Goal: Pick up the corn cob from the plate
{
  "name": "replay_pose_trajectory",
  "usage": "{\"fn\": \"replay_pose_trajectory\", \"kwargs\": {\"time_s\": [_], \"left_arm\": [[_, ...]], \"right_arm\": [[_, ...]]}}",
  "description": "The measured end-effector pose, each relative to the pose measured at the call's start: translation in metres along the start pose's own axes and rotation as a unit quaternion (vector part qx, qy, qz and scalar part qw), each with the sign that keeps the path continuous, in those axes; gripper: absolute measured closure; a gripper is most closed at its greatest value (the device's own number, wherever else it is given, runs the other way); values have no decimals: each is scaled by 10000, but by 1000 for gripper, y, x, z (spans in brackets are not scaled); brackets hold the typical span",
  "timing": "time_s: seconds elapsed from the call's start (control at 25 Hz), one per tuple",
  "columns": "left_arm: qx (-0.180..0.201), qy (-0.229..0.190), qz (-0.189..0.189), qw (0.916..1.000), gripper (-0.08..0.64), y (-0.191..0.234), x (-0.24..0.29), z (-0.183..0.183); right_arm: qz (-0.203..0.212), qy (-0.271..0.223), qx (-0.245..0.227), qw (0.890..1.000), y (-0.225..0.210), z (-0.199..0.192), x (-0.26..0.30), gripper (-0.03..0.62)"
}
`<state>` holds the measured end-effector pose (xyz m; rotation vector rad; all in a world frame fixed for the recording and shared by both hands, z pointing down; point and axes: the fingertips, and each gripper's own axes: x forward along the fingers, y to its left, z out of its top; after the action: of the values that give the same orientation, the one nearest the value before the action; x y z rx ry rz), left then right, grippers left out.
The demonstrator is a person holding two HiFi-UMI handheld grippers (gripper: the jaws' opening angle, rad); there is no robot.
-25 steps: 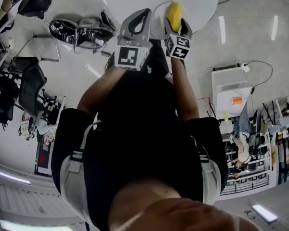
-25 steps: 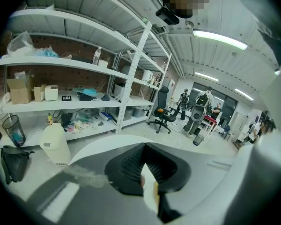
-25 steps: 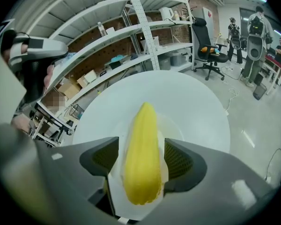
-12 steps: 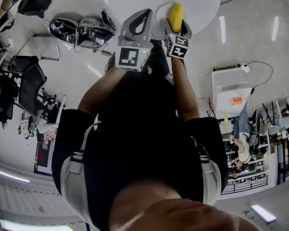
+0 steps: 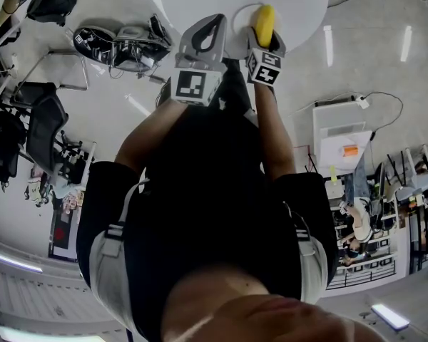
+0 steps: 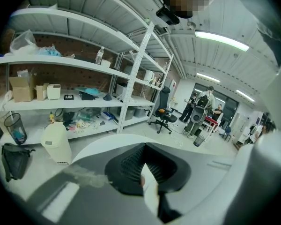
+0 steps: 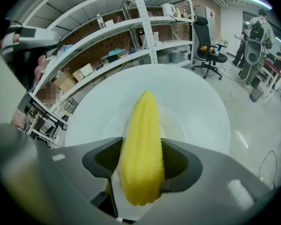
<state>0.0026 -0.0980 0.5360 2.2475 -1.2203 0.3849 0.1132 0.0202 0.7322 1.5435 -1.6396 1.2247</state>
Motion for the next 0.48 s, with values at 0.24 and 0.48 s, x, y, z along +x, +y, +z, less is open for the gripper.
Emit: {"fn": "replay_pose_trajectory", "kwargs": {"time_s": [0.24, 0.48], "left_arm": [[-20, -20, -15, 10000, 554, 5, -6, 1], [0, -65, -32, 10000, 554, 4, -8, 3]], "right_arm": [[18, -68, 72, 9999, 3, 2, -1, 331], [24, -101, 96, 9999, 4, 6, -3, 331]]}}
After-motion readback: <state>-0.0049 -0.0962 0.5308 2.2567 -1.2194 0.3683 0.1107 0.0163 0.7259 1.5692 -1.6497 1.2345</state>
